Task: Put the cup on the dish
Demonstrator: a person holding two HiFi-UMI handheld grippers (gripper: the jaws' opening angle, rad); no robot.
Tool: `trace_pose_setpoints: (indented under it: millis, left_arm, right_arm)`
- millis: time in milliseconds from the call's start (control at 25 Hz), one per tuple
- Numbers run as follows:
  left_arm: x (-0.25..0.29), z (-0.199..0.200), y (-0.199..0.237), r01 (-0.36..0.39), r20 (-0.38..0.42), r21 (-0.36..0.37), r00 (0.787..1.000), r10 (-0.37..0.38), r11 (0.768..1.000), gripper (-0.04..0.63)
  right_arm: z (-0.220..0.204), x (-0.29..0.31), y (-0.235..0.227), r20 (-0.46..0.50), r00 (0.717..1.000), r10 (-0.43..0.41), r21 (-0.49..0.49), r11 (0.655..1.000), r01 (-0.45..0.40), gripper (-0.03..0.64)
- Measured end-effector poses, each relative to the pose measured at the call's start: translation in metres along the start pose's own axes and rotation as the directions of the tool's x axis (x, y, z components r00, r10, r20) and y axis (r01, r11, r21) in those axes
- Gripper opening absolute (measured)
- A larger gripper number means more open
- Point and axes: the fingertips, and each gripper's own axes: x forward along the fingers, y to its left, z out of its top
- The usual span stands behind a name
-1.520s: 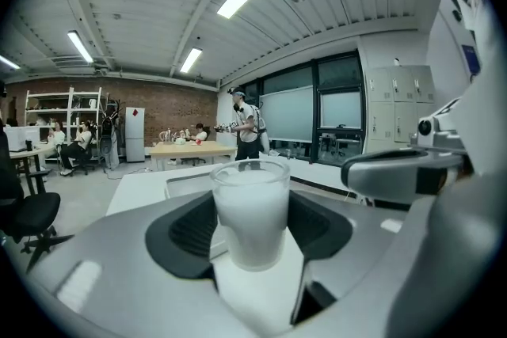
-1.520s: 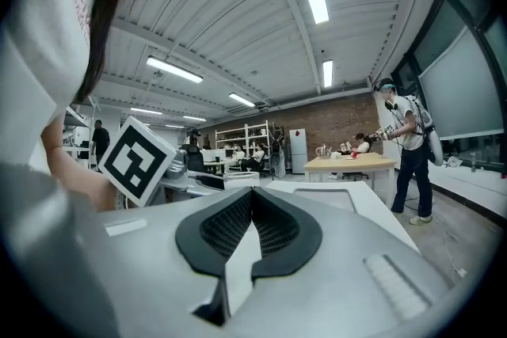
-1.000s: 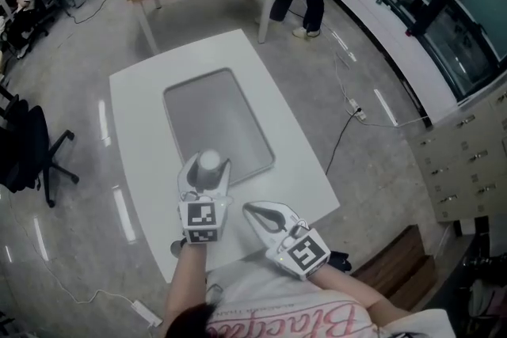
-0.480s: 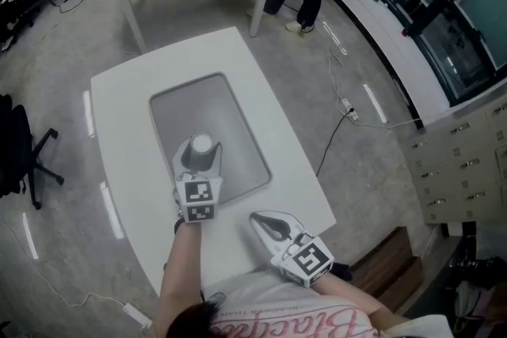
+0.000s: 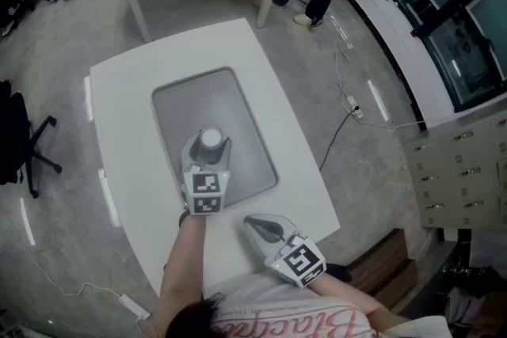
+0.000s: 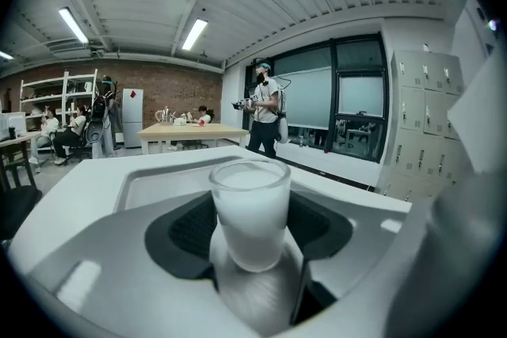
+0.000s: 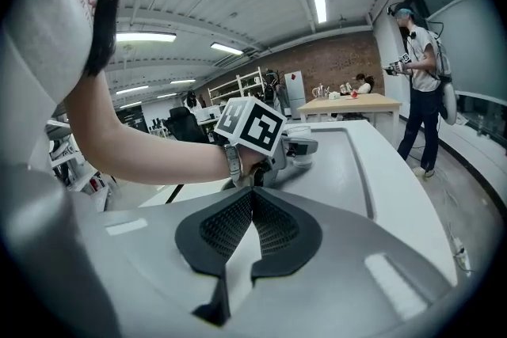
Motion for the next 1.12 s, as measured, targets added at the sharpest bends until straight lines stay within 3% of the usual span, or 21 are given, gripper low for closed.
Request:
trace_pose_setpoints:
  millis: [240, 400, 560, 800, 1040, 1080, 1120]
  left_arm:
    - [0.006, -0.005, -0.003, 0.025, -0.047, 0.004, 0.999, -0.025, 1.000, 0.277]
    - [0.008, -0.009, -0.012, 0.056, -0.065, 0.007, 0.996, -0.055, 0.998, 0.472]
    - [0.000, -0.011, -0.009, 0.036, -0.073, -0.010, 0.997, -0.037, 0.999, 0.537]
    - [-0.035, 0.017, -0.009, 0.005, 0.031, 0.011, 0.999, -0.005, 1.000, 0.538]
    - [-0.082, 0.032, -0.037, 0.049, 0.119, 0.065, 0.991, -0.057, 0.997, 0.527]
    - [-0.090, 0.031, -0.041, 0.041, 0.119, 0.065, 0.992, -0.049, 0.997, 0.513]
    - [-0.099, 0.030, -0.042, 0.015, 0.122, 0.060, 0.992, -0.022, 0.998, 0.443]
  right_arm:
    - [-0.003, 0.010, 0.002, -0.041, 0.999, 0.018, -0.015, 1.000, -0.018, -0.014]
    - [-0.003, 0.009, 0.001, -0.047, 0.999, 0.011, -0.020, 1.000, -0.012, -0.014]
    - [-0.002, 0.005, 0.001, -0.038, 0.999, 0.007, -0.027, 1.000, -0.008, -0.014]
    - [0.007, 0.007, -0.005, -0.005, 1.000, -0.004, -0.040, 0.999, 0.003, -0.014]
    - [0.021, 0.006, 0.004, 0.052, 0.998, 0.047, -0.080, 0.996, -0.043, -0.014]
    - [0.022, 0.004, 0.005, 0.062, 0.997, 0.055, -0.084, 0.995, -0.050, -0.014]
    - [0.022, 0.002, 0.005, 0.069, 0.996, 0.060, -0.087, 0.995, -0.054, -0.014]
